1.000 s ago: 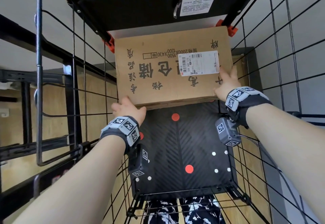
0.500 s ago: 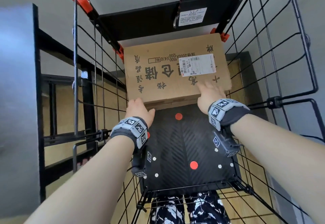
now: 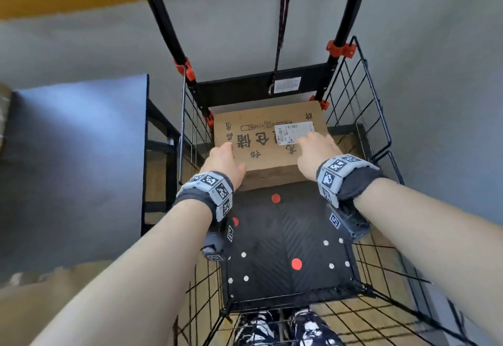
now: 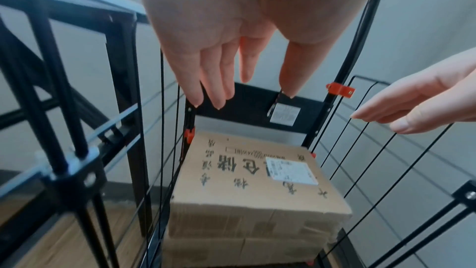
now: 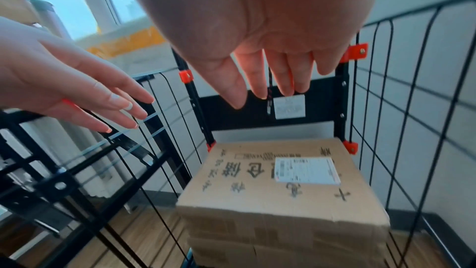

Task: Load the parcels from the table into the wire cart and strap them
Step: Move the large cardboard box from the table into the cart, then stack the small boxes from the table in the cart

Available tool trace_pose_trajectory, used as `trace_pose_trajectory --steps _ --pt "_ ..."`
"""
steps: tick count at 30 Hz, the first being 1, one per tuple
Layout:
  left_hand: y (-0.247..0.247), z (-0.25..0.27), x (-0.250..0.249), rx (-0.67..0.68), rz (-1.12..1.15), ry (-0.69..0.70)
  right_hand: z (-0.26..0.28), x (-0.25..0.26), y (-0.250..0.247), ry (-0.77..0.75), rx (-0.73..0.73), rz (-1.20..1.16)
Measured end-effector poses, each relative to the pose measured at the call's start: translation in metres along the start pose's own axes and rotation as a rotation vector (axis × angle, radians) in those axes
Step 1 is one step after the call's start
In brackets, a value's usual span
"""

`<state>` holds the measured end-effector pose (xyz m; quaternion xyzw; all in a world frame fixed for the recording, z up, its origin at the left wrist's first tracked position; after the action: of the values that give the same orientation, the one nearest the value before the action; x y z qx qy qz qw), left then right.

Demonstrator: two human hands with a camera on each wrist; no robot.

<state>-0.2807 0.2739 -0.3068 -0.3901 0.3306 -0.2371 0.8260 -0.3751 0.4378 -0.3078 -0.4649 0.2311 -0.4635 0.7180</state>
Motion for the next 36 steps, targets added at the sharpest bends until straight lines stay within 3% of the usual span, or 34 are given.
trace_pose_trajectory --steps 9,17,27,36 --pt "-0.07 0.119 -0.004 -0.178 -0.075 0.134 0.082 0.037 -0.062 -0.175 -0.101 -0.072" --pt "-0.133 0.233 0.031 -0.35 -0.094 0.022 0.17 0.088 -0.126 -0.405 -0.189 -0.081" --pt "-0.211 0.313 0.134 -0.508 -0.037 -0.128 0.244 0.222 -0.177 -0.654 -0.25 -0.07" --pt "-0.288 0.357 0.275 -0.596 -0.017 -0.139 0.287 0.395 -0.165 -0.728 -0.311 -0.131"
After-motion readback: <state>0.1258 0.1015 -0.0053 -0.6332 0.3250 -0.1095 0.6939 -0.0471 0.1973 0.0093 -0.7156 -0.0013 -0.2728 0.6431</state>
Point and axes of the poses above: each hand's wrist, its own z-axis away from the middle knuckle, its own y-axis out of the palm, x = y × z, the point moved 1 cm from there along -z, towards the middle knuckle, and after that the axes turned 2 degrees about -y, right-handed, at the moved point
